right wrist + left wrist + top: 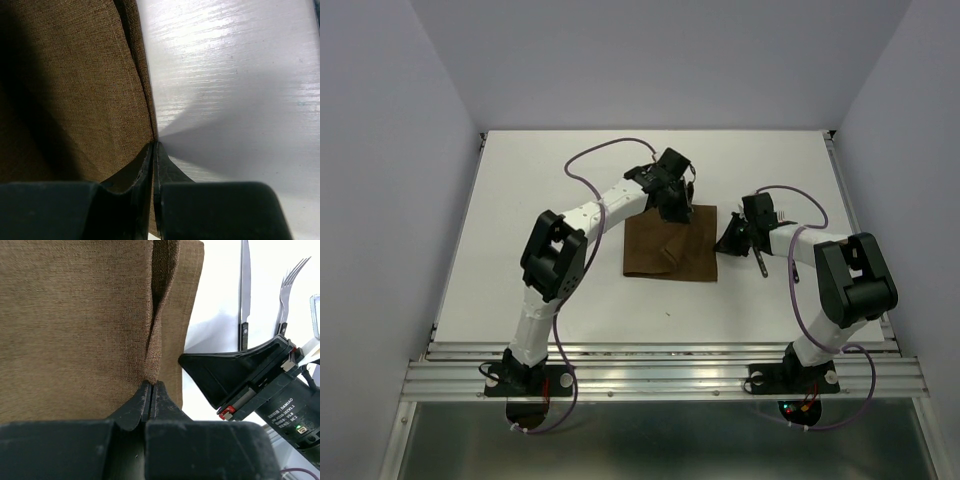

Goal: Fold the napkin into a case and place the utensils inside
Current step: Fold the rectangle-folded napkin at the center of the board.

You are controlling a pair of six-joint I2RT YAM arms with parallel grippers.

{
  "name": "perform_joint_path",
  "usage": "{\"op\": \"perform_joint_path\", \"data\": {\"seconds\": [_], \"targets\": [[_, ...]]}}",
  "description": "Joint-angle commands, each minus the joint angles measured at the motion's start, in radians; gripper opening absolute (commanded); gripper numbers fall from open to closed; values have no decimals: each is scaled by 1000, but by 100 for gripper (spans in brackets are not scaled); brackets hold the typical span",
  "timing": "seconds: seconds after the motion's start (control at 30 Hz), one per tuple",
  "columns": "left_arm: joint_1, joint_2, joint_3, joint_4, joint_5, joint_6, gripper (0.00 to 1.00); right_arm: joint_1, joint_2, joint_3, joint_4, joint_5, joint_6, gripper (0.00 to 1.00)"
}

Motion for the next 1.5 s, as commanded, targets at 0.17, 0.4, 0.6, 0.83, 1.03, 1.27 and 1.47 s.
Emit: {"op": "perform_joint_path", "data": {"seconds": [0.17,0.4,0.6,0.83,1.03,1.27,1.47], "targets": [[-22,33,66,47,35,-67,0,13,-12,-24,-11,5,-2,7],[-31,57,83,54,49,-82,0,13,-12,-24,-14,8,1,7],[-37,64,72,62,57,-79,0,13,-8,-18,-16,8,3,7],[-48,70,55,70,66,-76,0,13,1,-7,-17,8,6,7],[-57,82,44,76,73,-74,0,13,-2,-15,-17,8,12,7],[-62,106,64,67,83,-73,0,13,0,-19,-13,7,17,7],[-62,125,81,60,73,-71,0,13,-12,-19,-17,8,11,8]]}}
